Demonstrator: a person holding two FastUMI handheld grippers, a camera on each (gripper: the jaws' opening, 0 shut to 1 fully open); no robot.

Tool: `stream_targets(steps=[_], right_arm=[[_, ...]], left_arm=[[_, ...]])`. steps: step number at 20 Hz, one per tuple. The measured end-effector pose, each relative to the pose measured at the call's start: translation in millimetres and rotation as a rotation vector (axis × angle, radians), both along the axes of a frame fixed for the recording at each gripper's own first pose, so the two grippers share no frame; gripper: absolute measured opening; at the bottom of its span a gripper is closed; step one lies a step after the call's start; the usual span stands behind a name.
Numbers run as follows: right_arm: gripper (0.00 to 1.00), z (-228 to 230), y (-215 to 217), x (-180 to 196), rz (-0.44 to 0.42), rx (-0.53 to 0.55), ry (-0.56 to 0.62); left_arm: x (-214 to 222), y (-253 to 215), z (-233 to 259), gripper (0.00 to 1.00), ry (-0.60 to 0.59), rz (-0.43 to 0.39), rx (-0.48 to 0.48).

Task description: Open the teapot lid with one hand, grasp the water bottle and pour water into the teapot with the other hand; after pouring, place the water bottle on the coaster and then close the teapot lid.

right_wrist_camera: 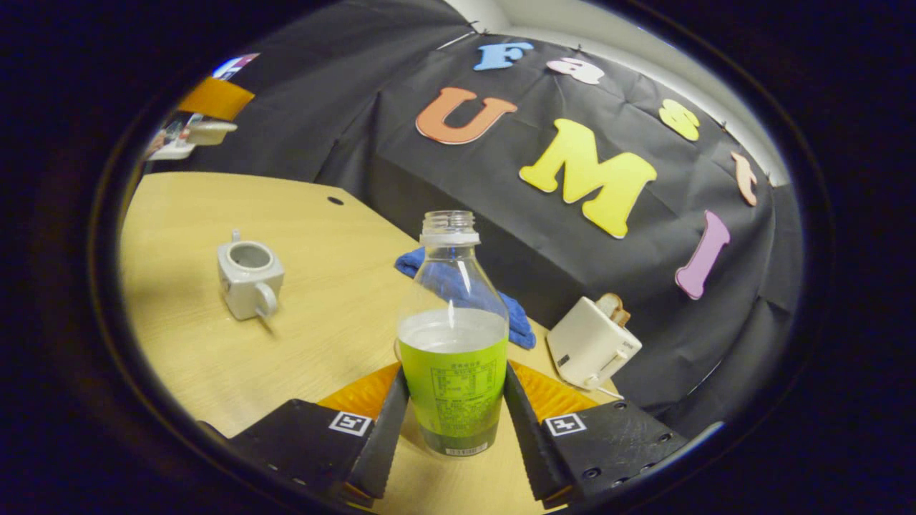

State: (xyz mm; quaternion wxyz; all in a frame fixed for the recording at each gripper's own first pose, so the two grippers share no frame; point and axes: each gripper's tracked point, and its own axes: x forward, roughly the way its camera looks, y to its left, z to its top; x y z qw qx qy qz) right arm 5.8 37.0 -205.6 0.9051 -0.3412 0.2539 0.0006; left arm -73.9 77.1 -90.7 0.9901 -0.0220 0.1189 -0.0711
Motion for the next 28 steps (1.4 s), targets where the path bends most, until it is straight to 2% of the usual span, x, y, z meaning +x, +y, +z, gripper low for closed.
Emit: stream_targets(steps=[6, 8, 17, 25, 28], right_arm=[[0.73, -12.1, 20.9, 18.8, 0.110, -0.257, 0.013], [0.73, -16.0, 26.9, 25.8, 0.160, -0.344, 0.010], [0.73, 4.4, 71.1, 34.9, 0.422, -0.710, -0.122], [0.73, 14.1, 84.9, 42.5, 0.525, -0.970, -0.161], [0.73, 16.6, 85.4, 42.9, 0.536, -1.045, -0.158]], left_arm=[[-5.5, 11.4, 7.3, 0.03, -0.006, -0.012, -0.058], [-9.2, 23.3, 7.3, 0.03, -0.008, 0.001, -0.050], [-16.9, 50.5, 8.4, 0.03, -0.013, 0.029, -0.045], [-18.6, 46.8, 7.1, 0.03, -0.007, 0.012, -0.042], [-18.6, 46.1, 4.3, 0.03, 0.000, 0.010, -0.031]])
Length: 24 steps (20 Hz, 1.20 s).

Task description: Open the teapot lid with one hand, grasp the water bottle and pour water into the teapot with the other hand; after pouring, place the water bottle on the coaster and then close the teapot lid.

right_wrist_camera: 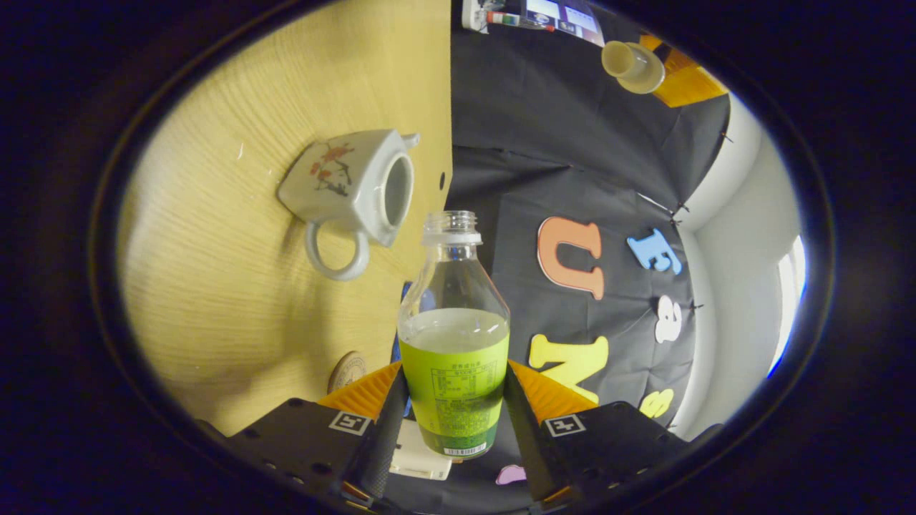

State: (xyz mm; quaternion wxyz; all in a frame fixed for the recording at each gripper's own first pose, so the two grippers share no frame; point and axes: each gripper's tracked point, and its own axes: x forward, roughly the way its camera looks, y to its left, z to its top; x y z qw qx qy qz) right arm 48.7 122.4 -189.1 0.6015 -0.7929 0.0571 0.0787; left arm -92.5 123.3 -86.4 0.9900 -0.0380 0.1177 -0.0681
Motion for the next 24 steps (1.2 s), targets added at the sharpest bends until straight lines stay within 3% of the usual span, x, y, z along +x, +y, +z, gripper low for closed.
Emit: stream_targets(steps=[6, 17, 24], right_arm=[[0.72, 8.1, 11.2, 6.2, 0.070, -0.145, -0.052], [0.73, 28.2, 21.6, 8.8, 0.137, -0.264, -0.132], [0.74, 42.3, 41.5, 7.7, 0.232, -0.355, -0.213]], left_arm=[[1.1, -1.4, -1.9, 0.03, 0.010, -0.005, -0.005], [2.1, -7.0, -12.4, 0.03, 0.034, -0.019, 0.016], [2.0, -5.1, -11.6, 0.03, 0.036, -0.018, 0.016]])
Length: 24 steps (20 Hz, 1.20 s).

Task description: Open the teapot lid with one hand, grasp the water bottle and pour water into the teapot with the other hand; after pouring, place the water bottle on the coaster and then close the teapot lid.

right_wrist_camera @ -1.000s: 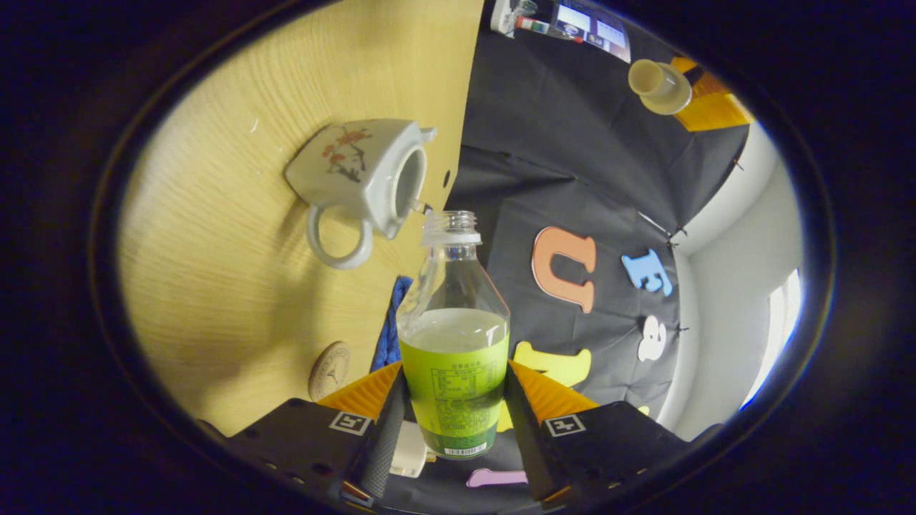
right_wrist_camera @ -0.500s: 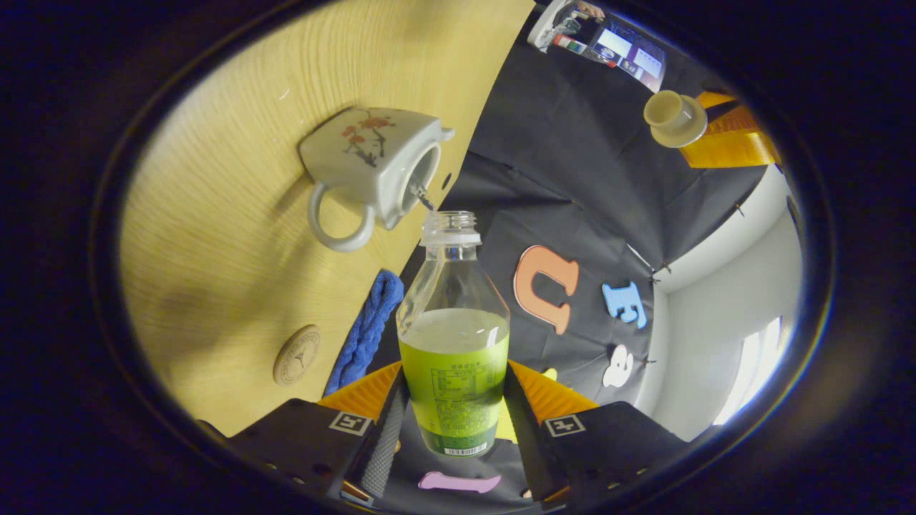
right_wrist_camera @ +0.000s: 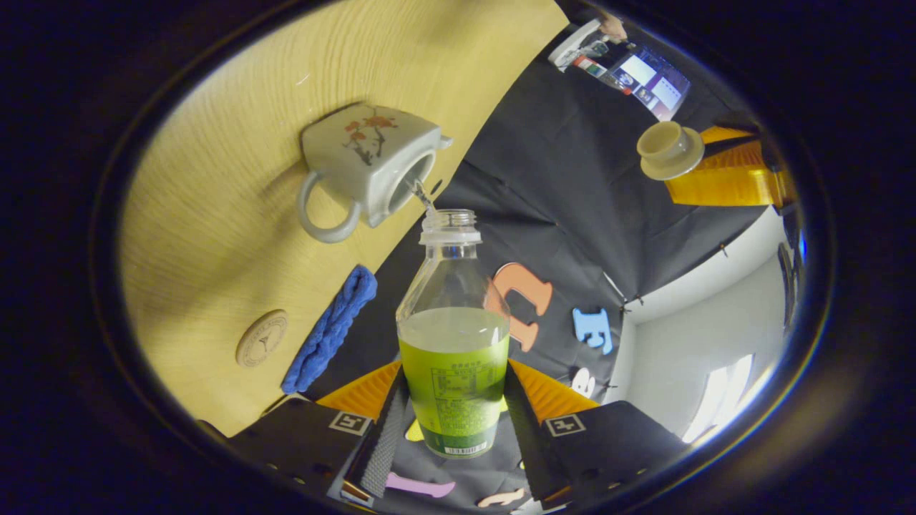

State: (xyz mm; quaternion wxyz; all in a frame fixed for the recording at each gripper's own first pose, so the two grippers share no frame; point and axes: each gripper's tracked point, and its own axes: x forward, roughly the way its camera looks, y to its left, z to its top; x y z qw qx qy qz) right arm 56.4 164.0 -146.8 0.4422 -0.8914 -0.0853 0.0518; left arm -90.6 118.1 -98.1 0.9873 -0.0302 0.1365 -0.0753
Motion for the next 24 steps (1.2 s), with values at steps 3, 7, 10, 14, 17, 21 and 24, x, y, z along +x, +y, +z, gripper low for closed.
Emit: stream_targets(steps=[3, 7, 10, 14, 17, 21, 24], right_arm=[[0.72, 8.1, 8.1, -1.2, 0.028, -0.014, -0.028], [0.72, 16.1, 16.5, -1.2, 0.064, -0.074, -0.056], [0.73, 35.3, 25.8, 2.5, 0.127, -0.136, -0.152], [0.75, -1.5, 0.7, 12.5, 0.027, -0.090, -0.027], [0.75, -10.2, -5.9, 11.3, 0.016, -0.057, -0.016], [0.75, -14.8, -13.0, 9.5, -0.004, -0.034, 0.010], [0.72, -16.3, -20.2, 8.5, -0.022, 0.009, 0.029]], left_arm=[[-1.0, -0.5, -1.2, 0.03, 0.003, -0.003, -0.001], [-1.3, -1.8, -0.9, 0.03, 0.005, -0.004, 0.002], [-1.1, -2.3, -3.3, 0.03, 0.007, -0.006, 0.011], [2.7, -4.9, -7.6, 0.03, 0.019, -0.009, 0.000], [4.2, -2.2, -13.5, 0.03, 0.033, -0.006, 0.009], [3.5, -4.0, -12.8, 0.04, 0.035, -0.007, 0.009], [2.1, -3.2, -10.9, 0.04, 0.028, -0.009, 0.012]])
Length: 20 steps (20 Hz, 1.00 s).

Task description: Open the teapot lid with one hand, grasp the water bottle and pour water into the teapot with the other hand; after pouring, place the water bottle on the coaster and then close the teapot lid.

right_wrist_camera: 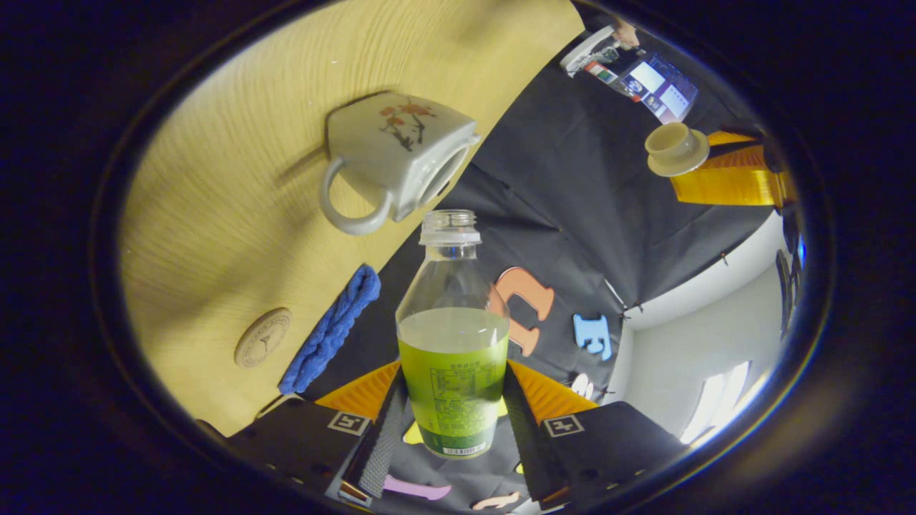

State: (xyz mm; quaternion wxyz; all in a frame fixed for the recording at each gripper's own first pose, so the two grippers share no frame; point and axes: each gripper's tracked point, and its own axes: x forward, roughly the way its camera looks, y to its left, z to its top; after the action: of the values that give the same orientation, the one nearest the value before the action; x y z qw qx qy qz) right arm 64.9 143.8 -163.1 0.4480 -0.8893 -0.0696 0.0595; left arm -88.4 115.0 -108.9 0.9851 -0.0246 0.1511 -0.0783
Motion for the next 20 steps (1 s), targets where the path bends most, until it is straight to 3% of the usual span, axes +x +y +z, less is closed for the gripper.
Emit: stream_targets(steps=[8, 11, 15, 20], right_arm=[[0.75, -3.7, -23.0, -7.8, -0.109, 0.211, 0.110], [0.75, -13.6, -33.9, -8.9, -0.166, 0.344, 0.180], [0.76, -26.1, -44.7, -15.1, -0.275, 0.690, 0.315], [0.75, -14.2, -59.1, -3.9, -0.393, 1.111, 0.384]], left_arm=[[0.5, 0.7, -0.3, 0.03, 0.000, 0.000, -0.002], [2.2, 2.5, -1.4, 0.03, 0.003, 0.010, -0.005], [2.9, -0.6, -1.9, 0.04, 0.004, 0.009, 0.003], [4.6, -6.7, -4.2, 0.03, 0.014, 0.004, 0.007]])
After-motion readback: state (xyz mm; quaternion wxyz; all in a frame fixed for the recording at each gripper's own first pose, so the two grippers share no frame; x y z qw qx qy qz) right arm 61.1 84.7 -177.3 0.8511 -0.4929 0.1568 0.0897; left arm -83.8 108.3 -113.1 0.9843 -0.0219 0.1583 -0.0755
